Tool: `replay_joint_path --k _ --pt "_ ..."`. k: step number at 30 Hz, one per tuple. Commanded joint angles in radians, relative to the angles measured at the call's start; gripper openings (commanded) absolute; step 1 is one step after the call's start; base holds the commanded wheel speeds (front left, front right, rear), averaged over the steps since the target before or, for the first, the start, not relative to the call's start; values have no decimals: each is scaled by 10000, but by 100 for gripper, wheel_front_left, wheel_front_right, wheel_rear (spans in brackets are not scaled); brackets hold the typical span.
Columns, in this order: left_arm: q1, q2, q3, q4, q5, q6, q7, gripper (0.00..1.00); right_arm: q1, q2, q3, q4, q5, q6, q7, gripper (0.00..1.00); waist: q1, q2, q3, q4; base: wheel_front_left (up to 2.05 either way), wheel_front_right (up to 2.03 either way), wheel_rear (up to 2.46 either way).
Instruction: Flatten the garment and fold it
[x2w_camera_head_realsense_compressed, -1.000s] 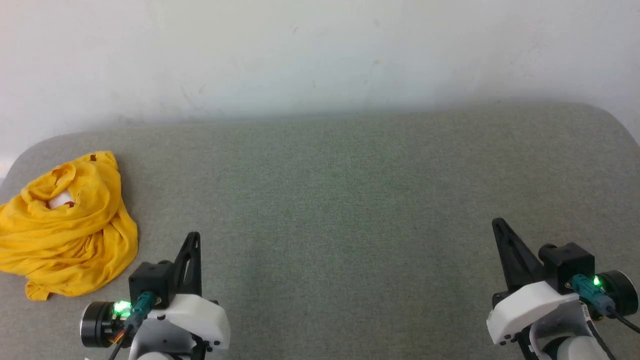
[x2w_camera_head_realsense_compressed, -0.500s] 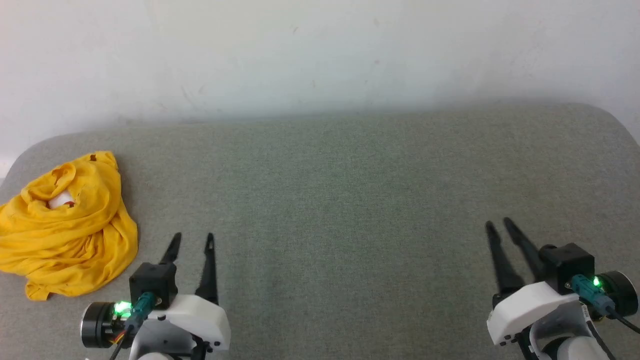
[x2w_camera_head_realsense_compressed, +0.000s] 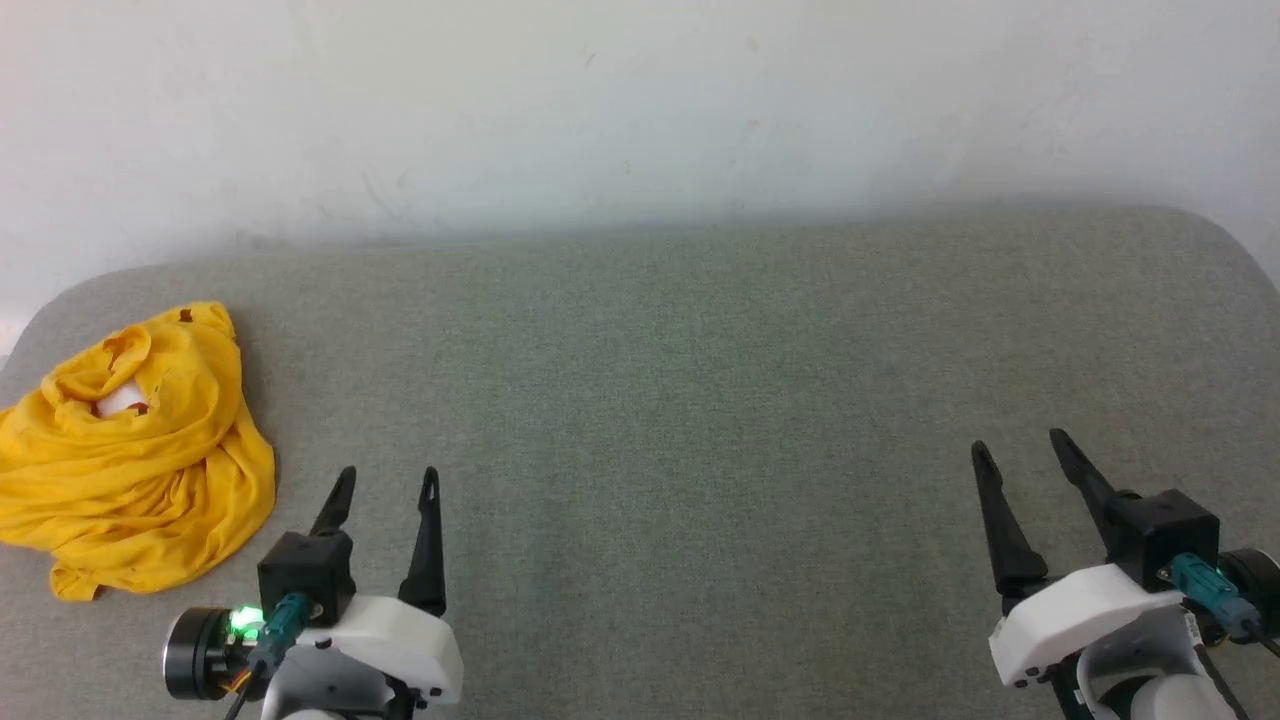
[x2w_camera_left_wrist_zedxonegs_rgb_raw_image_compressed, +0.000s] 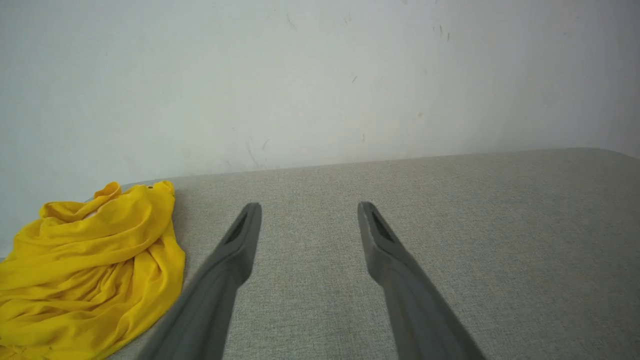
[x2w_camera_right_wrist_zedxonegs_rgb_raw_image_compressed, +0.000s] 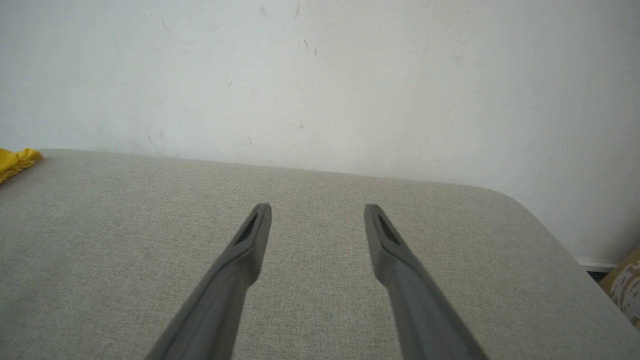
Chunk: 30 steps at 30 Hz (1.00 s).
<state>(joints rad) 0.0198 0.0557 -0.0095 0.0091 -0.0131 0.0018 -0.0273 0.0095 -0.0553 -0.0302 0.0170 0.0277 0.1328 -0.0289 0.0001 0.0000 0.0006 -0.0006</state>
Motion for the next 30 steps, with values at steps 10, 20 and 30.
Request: replay_joint_path --k 10,20,30 --pt "197 -12 -54 14 -176 95 -284 100 158 11 -242 105 136 -4 -273 100 -1 0 21 74 0 0 0" --pt "301 -16 -96 38 -282 137 -493 100 223 15 -399 128 192 -6 -482 100 -1 0 21 319 0 0 0" --pt "390 -20 -163 50 -423 206 -702 100 232 19 -496 138 272 -8 -690 100 -1 0 74 703 0 0 0"
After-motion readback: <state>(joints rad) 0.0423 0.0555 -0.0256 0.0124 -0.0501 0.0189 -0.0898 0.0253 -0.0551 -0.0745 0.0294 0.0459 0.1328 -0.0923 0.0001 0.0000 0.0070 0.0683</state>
